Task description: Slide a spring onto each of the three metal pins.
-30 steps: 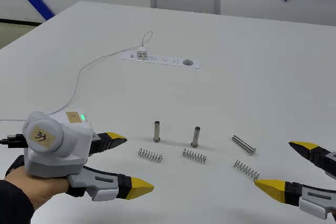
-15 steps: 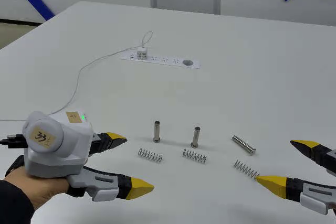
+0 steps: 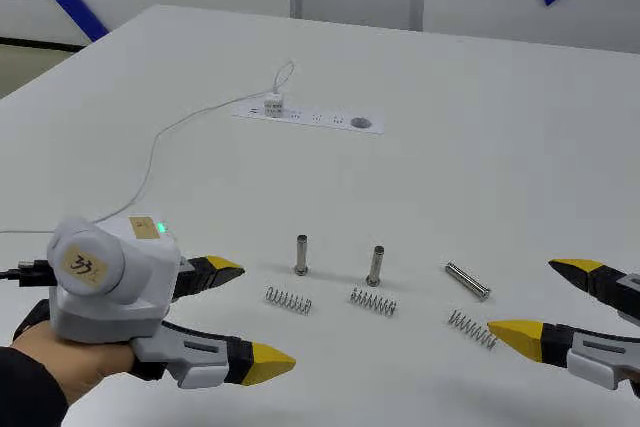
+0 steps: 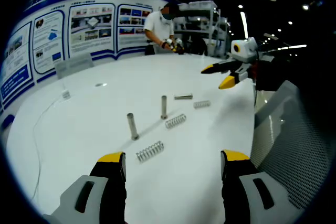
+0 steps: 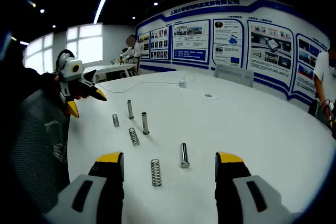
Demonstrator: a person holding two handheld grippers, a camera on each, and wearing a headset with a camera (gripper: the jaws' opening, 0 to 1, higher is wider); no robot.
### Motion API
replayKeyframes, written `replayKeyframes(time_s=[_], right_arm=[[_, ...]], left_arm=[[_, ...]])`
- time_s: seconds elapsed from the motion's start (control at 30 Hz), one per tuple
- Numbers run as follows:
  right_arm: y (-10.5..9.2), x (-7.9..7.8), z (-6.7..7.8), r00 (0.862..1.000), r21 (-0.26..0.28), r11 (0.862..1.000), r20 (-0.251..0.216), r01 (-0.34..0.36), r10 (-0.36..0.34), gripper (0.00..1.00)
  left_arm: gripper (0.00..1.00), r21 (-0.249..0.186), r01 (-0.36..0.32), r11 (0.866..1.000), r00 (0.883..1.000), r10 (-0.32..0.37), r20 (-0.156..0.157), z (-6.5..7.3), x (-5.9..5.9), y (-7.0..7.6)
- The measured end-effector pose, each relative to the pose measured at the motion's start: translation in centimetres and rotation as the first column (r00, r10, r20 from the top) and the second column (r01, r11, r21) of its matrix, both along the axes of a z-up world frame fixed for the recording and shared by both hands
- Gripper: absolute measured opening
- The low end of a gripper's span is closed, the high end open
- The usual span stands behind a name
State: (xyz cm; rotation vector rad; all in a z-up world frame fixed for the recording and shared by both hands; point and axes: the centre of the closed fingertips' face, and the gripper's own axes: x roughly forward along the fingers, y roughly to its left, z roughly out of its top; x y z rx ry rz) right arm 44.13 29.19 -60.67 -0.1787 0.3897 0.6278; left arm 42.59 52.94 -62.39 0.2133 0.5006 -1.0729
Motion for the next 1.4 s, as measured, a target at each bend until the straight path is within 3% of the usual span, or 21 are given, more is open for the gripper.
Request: replayKeyframes(time_s=[0.4,0.6,1.0,1.2,1.4], right_arm=[[0.7,2.8,0.1,1.0,-0.047,0.999,-0.02,-0.021,0.02,0.65],[1.0,4.2,-0.3,0.998,-0.078,0.997,-0.057,-0.026,0.021,0.6],[1.7,6.1,-2.1,0.988,-0.188,0.981,-0.155,-0.05,0.02,0.48],[1.7,6.9,-2.7,0.979,-0.208,0.977,-0.203,-0.052,0.009,0.41],[1.7,7.5,-3.9,0.961,-0.251,0.966,-0.276,-0.066,-0.006,0.31]], left_arm=[[0.75,0.001,0.0,1.0,1.0,0.0,0.001,-0.1,0.1,0.1],[0.75,0.001,-0.003,1.0,1.0,0.003,0.001,-0.1,0.2,0.1],[0.75,0.001,-0.007,1.0,1.0,0.007,0.001,-0.1,0.2,0.2],[0.75,-0.001,-0.009,1.0,1.0,0.009,0.0,-0.1,0.2,0.2],[0.75,0.001,-0.006,1.0,1.0,0.006,-0.002,-0.1,0.1,0.1]])
